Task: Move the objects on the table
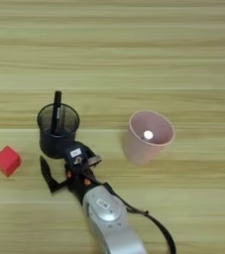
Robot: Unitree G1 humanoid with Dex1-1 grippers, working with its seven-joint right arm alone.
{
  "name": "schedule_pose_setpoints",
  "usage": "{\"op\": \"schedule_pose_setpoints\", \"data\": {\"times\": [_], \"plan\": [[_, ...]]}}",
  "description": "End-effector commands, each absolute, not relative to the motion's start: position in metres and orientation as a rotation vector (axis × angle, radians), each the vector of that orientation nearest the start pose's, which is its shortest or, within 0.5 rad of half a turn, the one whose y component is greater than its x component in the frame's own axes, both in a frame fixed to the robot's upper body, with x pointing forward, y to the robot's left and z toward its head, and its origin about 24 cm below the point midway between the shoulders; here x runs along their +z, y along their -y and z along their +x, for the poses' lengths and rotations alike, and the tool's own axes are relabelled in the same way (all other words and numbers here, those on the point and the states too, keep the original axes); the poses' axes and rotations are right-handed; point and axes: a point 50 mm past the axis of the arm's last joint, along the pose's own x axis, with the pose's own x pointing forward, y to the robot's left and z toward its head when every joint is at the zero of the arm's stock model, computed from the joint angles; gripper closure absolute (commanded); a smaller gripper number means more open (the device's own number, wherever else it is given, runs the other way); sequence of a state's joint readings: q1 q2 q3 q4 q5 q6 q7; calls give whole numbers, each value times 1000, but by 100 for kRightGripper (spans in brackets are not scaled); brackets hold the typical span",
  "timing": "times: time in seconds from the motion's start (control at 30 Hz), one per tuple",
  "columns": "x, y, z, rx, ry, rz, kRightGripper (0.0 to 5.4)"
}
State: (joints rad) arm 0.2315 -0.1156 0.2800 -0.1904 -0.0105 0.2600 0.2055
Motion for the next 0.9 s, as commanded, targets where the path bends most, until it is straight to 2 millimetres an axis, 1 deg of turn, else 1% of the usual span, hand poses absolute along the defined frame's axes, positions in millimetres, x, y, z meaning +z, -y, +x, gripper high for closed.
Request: {"op": "schedule_pose_setpoints", "data": {"times": [0.03,0.3,0.67,0.9], "plan": [[-19,115,188,388,-455,-123,5],[-21,120,195,356,-449,-144,5],[-20,115,208,351,-428,-158,5],[-19,108,211,371,-409,-175,5]]}}
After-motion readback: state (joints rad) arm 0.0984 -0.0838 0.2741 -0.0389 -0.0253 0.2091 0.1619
